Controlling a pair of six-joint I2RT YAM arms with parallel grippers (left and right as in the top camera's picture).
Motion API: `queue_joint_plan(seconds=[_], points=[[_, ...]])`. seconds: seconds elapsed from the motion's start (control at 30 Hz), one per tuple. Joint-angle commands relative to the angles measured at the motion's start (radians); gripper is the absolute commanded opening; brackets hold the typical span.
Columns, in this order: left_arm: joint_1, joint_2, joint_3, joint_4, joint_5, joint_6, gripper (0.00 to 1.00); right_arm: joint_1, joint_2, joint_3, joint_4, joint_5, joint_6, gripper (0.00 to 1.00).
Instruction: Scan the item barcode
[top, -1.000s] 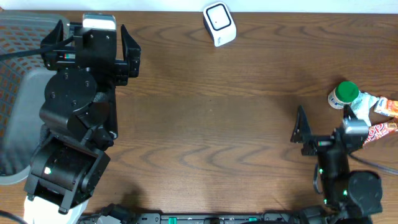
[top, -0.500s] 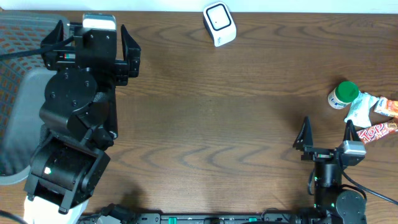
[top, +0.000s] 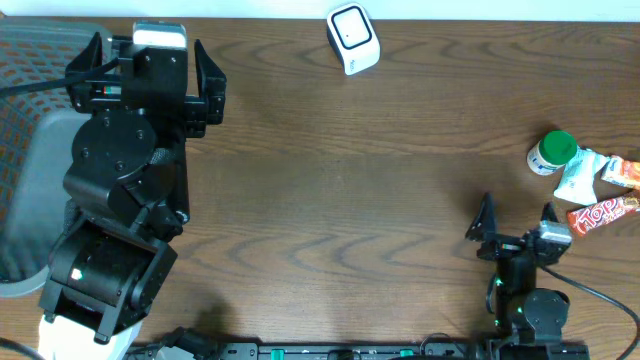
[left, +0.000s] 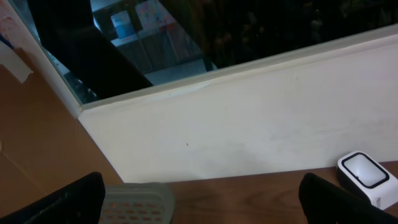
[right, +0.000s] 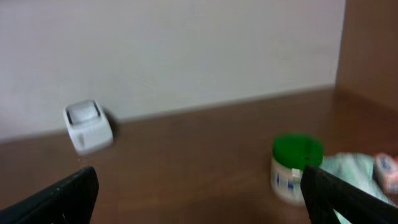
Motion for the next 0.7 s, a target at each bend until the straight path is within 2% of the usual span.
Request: queue_joint_plan(seconds=[0.0, 0.43, 0.67], points=[[0.004, -0.006, 0.016, 0.002, -0.006, 0.009, 1.0, -0.009, -0.009, -0.011, -0.044, 0.003, 0.013, 0.99], [0.004, -0.006, 0.016, 0.002, -0.006, 0.009, 1.0, -0.01, -0.009, -0.011, -0.078, -0.001, -0.075, 0.99], [0.004, -0.006, 0.016, 0.002, -0.006, 0.009, 1.0, -0.048, -0.009, -0.011, -0.079, -0.009, -0.074, 0.99]])
